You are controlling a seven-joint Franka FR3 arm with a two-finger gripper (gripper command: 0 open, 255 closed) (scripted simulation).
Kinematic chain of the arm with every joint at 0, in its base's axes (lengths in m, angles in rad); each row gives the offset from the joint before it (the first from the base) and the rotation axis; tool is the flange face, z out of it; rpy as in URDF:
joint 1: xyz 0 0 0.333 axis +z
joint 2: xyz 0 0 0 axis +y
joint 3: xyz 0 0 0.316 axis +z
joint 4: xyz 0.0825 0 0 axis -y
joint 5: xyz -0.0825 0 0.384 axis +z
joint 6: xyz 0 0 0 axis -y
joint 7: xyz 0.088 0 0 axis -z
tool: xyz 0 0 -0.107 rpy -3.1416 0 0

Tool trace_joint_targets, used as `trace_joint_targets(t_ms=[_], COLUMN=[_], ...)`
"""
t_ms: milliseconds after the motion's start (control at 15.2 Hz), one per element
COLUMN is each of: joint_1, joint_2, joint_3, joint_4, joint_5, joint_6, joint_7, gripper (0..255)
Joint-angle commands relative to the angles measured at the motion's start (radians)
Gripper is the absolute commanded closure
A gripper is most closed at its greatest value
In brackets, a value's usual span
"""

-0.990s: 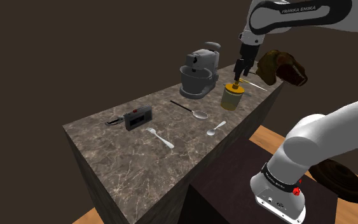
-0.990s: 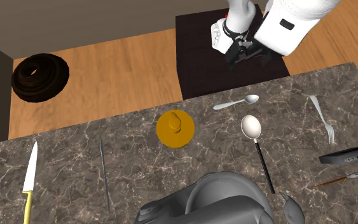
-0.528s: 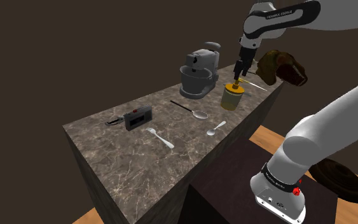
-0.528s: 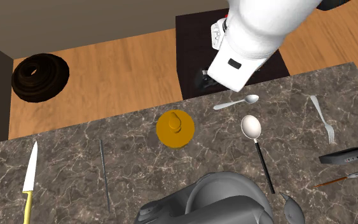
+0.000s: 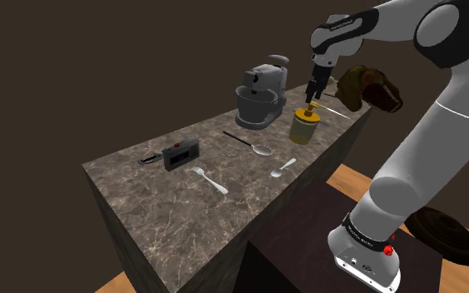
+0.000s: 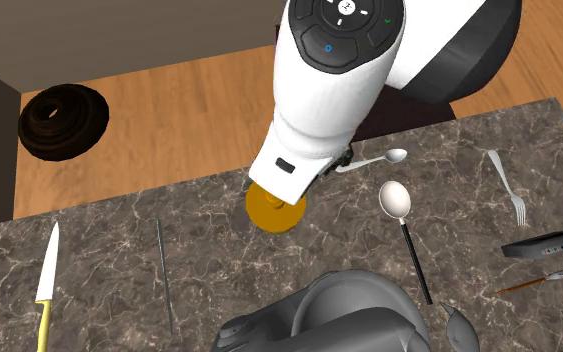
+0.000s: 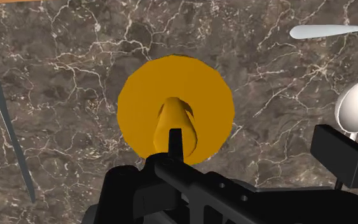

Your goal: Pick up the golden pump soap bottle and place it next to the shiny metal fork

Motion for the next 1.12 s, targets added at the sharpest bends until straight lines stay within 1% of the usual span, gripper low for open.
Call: trace_joint_targets(t_ms=[0, 132, 198, 660, 1056], joint_1=[-0.015, -0.042, -0.05, -0.056, -0.056], joint_2=[0.087, 0.174, 0.194, 0.223, 0.225], joint_3=[-0.018, -0.029, -0.029, -0.024, -0.023], joint_4=[0.066, 0.141, 0.159, 0.097, 0.092], joint_5=[0.053, 0.108, 0.12, 0.139, 0.141], joint_6=[0.01, 0.007, 0.006, 0.093, 0.1], joint_7=[-0.056, -0.113, -0.125, -0.138, -0.139], gripper=[0, 0, 0, 0, 0])
